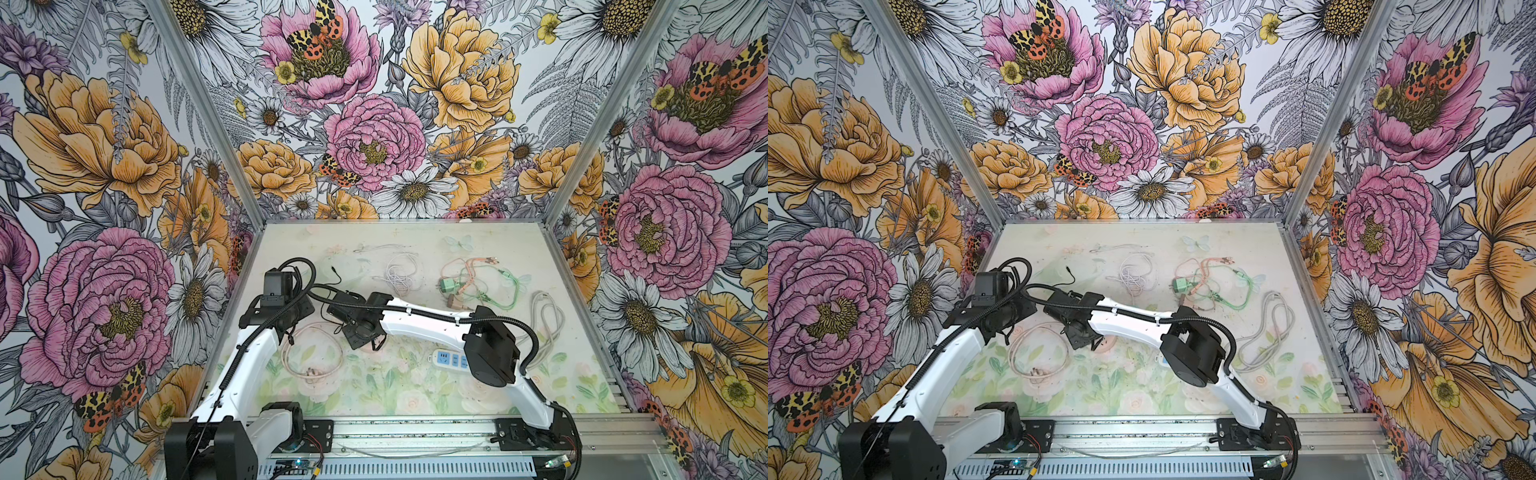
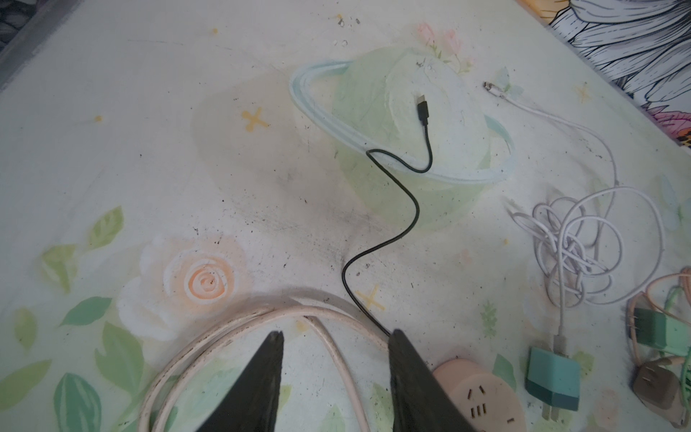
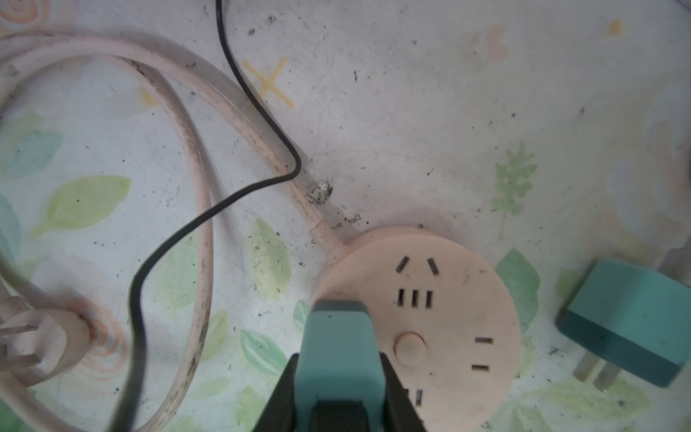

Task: Insert plugs into power strip
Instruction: Insert the plug into the socket.

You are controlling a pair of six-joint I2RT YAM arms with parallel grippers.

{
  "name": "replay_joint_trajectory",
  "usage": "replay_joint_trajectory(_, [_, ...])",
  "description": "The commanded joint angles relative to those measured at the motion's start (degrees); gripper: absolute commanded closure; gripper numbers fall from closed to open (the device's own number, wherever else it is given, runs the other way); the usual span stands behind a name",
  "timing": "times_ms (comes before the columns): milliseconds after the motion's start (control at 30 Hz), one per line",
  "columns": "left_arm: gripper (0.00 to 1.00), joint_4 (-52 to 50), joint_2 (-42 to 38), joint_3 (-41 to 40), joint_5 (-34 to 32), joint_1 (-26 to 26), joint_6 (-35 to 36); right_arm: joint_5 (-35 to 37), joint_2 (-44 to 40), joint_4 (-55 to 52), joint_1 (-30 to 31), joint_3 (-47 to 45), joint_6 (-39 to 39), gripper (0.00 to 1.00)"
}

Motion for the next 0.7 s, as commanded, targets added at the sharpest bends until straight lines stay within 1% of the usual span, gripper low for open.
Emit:
replay_joint_trajectory(0, [0.52, -0.3, -0.9, 0.0, 0.2, 0.2, -0.3, -1.5, 5.0, -3.4, -2.0, -2.0, -1.9, 0.91])
replay_joint_trajectory(200, [0.52, -0.5, -0.8, -0.1, 0.1, -0.3, -0.3, -1.1, 2.9, -3.5, -2.2, -1.8, -2.7, 0.80])
replay_joint_trajectory(367, [0.52, -0.5, -0.7, -0.1, 0.0, -0.3, -0.2, -0.6, 1.5, -3.3, -2.2, -1.8, -2.6, 0.75])
replay_joint_trajectory(667, [0.52, -0.5, -0.7, -0.2, 0.2, -0.6, -0.1, -0.6, -1.2, -3.3, -2.2, -0.9, -2.8, 0.64])
